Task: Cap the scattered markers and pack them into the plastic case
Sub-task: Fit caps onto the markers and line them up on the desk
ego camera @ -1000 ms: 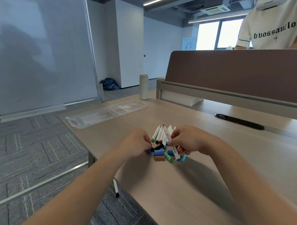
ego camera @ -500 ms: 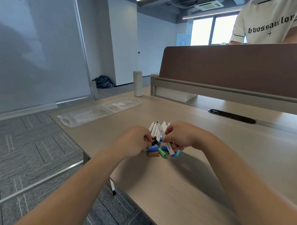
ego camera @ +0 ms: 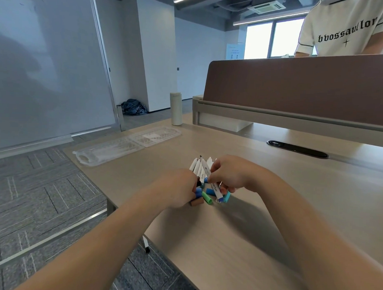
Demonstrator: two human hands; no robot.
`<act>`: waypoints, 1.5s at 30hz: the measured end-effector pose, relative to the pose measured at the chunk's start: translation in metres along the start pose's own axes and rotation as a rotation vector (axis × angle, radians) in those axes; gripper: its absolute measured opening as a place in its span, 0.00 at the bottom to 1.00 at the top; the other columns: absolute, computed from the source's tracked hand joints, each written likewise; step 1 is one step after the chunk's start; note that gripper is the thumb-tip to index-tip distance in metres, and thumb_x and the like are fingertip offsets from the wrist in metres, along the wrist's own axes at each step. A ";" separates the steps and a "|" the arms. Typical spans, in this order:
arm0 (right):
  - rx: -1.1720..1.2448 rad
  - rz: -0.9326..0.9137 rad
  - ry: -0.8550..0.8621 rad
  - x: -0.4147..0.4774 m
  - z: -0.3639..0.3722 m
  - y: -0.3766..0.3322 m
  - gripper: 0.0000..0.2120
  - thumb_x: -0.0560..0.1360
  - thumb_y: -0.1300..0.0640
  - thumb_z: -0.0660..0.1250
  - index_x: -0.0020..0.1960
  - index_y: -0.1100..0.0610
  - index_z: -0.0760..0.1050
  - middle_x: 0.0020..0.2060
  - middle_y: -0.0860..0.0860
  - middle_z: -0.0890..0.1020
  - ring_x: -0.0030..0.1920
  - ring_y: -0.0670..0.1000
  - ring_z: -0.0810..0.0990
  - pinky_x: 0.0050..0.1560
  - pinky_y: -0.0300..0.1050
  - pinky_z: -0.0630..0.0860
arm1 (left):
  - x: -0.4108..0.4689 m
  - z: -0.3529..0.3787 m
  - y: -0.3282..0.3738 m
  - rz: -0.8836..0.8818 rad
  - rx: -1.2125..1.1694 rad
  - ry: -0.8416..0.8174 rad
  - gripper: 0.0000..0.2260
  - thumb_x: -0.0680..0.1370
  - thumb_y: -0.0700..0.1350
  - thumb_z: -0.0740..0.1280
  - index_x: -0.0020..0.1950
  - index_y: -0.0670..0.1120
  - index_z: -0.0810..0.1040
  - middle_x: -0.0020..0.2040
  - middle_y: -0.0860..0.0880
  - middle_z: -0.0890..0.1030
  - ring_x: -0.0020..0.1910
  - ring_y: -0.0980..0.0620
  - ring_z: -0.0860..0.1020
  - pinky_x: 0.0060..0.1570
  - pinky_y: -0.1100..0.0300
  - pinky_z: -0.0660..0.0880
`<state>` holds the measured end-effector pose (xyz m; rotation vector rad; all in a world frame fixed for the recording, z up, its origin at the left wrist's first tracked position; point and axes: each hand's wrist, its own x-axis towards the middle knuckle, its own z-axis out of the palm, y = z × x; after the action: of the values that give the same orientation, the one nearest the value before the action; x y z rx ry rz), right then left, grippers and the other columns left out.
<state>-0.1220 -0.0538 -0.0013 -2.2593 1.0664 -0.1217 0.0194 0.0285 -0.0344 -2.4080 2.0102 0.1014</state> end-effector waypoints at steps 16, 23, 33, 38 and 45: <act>-0.062 -0.037 -0.013 -0.003 -0.003 -0.003 0.08 0.77 0.55 0.66 0.51 0.59 0.78 0.37 0.55 0.84 0.29 0.48 0.77 0.34 0.41 0.75 | -0.006 -0.005 -0.026 -0.138 -1.183 0.239 0.12 0.79 0.35 0.65 0.59 0.48 0.79 0.43 0.44 0.83 0.31 0.53 0.70 0.28 0.65 0.68; -0.050 -0.045 -0.040 -0.002 -0.003 -0.002 0.08 0.77 0.55 0.67 0.53 0.58 0.78 0.39 0.56 0.84 0.31 0.47 0.79 0.36 0.42 0.76 | -0.004 -0.002 -0.026 -0.182 -1.259 0.277 0.07 0.78 0.33 0.65 0.55 0.39 0.76 0.39 0.42 0.80 0.30 0.52 0.71 0.31 0.60 0.69; -0.100 -0.040 -0.095 -0.006 -0.001 -0.004 0.10 0.75 0.56 0.68 0.56 0.56 0.78 0.33 0.51 0.82 0.30 0.48 0.79 0.31 0.41 0.74 | -0.008 -0.005 -0.023 -0.138 -1.224 0.317 0.07 0.81 0.35 0.63 0.51 0.45 0.79 0.38 0.46 0.78 0.32 0.52 0.72 0.33 0.59 0.71; -0.128 -0.052 -0.092 -0.007 -0.002 -0.006 0.10 0.75 0.55 0.68 0.55 0.55 0.78 0.33 0.50 0.81 0.32 0.49 0.77 0.33 0.41 0.74 | -0.008 -0.006 -0.026 -0.118 -1.174 0.317 0.08 0.81 0.37 0.62 0.54 0.43 0.80 0.35 0.45 0.77 0.32 0.51 0.71 0.33 0.59 0.70; -0.146 -0.131 -0.044 -0.009 -0.002 -0.009 0.09 0.77 0.52 0.68 0.55 0.53 0.80 0.47 0.50 0.84 0.45 0.50 0.83 0.47 0.44 0.80 | -0.010 -0.009 -0.023 -0.107 -1.154 0.353 0.07 0.80 0.36 0.64 0.55 0.44 0.78 0.43 0.45 0.83 0.32 0.51 0.75 0.31 0.60 0.72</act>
<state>-0.1225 -0.0436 0.0073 -2.4518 0.9301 -0.0493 0.0404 0.0417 -0.0258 -3.3156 2.3319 1.2214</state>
